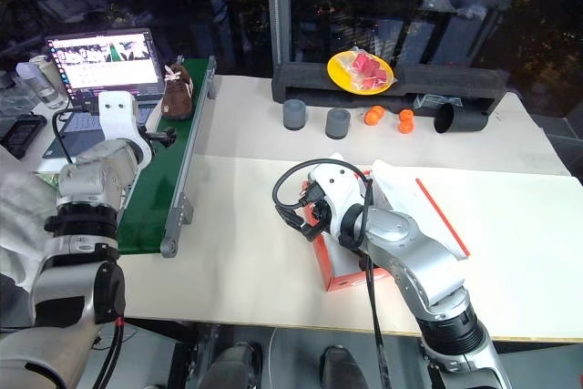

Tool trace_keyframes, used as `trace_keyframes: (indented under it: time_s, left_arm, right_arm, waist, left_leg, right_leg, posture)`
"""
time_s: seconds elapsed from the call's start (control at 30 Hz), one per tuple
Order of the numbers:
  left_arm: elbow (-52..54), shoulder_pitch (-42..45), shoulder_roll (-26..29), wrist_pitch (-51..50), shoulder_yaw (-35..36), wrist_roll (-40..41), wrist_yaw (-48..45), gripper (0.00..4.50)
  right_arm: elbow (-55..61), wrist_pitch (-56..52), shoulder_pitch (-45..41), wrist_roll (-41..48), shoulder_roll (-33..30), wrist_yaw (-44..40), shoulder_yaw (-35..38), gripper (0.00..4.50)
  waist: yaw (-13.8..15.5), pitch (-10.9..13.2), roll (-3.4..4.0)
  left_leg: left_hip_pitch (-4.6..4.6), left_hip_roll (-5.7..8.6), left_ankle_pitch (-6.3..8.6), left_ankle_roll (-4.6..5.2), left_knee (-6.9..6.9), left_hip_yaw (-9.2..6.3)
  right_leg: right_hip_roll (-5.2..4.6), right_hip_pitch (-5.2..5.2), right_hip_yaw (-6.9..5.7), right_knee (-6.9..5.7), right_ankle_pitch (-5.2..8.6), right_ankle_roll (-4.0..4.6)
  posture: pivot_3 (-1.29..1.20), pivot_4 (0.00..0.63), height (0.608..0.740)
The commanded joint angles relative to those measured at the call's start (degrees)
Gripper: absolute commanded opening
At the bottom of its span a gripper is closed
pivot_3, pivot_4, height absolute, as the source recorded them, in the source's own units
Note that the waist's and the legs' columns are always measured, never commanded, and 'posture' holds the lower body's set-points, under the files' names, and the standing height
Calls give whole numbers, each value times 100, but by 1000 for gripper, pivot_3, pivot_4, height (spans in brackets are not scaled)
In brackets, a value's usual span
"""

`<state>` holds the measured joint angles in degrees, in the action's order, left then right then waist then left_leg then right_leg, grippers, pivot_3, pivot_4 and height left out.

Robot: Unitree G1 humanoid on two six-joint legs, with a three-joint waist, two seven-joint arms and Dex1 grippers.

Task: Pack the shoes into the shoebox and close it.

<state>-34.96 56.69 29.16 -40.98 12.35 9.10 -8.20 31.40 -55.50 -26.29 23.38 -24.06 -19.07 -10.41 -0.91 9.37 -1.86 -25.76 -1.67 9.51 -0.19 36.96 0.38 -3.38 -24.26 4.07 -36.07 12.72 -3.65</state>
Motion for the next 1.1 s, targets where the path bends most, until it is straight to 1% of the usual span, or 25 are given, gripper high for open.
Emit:
trace_keyframes:
  time_s: [0.03,0.27,0.43,0.57,0.77,0.83,0.87,0.9,0.97,1.03,1.07,1.1]
  left_arm:
    - [283,299,139,-419,-64,-53,-4,4500]
    - [490,426,235,-741,-214,-158,-81,4500]
    - [594,441,283,-835,-196,-178,-68,4500]
    - [373,211,282,-666,-150,-225,-3,4500]
    - [112,-248,102,-681,-194,-215,-90,4500]
    - [186,-368,27,-681,-150,-158,-108,3974]
    - [253,-397,0,-666,-126,-141,-108,3877]
    - [300,-409,-15,-658,-109,-135,-104,3417]
    - [325,-404,-26,-667,-104,-151,-101,2941]
    - [314,-391,-37,-714,-87,-158,-99,2271]
    - [304,-384,-40,-738,-83,-162,-101,1853]
    - [291,-382,-41,-740,-91,-170,-109,1614]
  right_arm:
    - [116,-29,-62,-49,32,43,105,4459]
    - [112,-65,-43,-31,82,69,144,4459]
    - [129,-91,-28,-21,115,79,157,4459]
    - [138,-104,-63,-5,188,102,183,4459]
    - [168,-157,-140,2,223,104,240,4459]
    - [177,-171,-136,3,220,102,254,4500]
    - [179,-176,-133,2,215,98,260,4500]
    - [180,-181,-132,0,212,95,265,4500]
    - [168,-183,-137,2,219,94,280,4500]
    - [155,-180,-143,-6,227,97,278,4500]
    - [149,-177,-149,-7,232,95,280,4500]
    - [139,-172,-154,-6,236,91,283,4500]
  waist:
    - [-1,0,0]
    - [-10,0,0]
    - [-10,0,0]
    - [-6,0,0]
    - [-8,0,0]
    - [-3,0,0]
    - [18,-1,1]
    - [26,-1,1]
    - [19,-1,1]
    - [9,-1,1]
    - [7,-1,1]
    - [5,-1,1]
  left_leg:
    - [0,0,0,0,0,0]
    - [0,-1,0,0,0,0]
    - [0,0,0,0,0,0]
    - [0,0,0,0,0,0]
    - [2,-1,0,0,0,1]
    - [2,-1,0,0,0,0]
    - [2,-1,0,0,0,0]
    - [6,0,0,0,1,-1]
    - [18,0,0,0,1,0]
    - [23,0,-2,-3,2,2]
    - [25,0,-3,-4,2,1]
    - [26,-1,-3,-4,1,1]
  right_leg:
    - [0,0,0,0,0,0]
    - [0,-2,0,-1,0,0]
    - [0,-1,0,-1,0,0]
    - [0,-1,0,-1,0,0]
    - [-1,-1,1,-3,0,0]
    - [-1,-1,0,-4,0,1]
    - [-1,-2,0,-5,0,1]
    - [-1,3,-1,-8,0,1]
    - [-1,13,0,-9,0,1]
    - [-1,15,1,-12,-1,2]
    - [-1,15,1,-15,-1,2]
    - [0,13,1,-18,-1,2]
  posture:
    - [0,150,740]
    - [0,150,740]
    - [0,150,740]
    - [0,150,740]
    - [0,150,740]
    - [0,150,740]
    - [0,150,740]
    - [0,150,740]
    - [0,150,740]
    - [0,150,740]
    - [0,150,740]
    - [0,150,740]
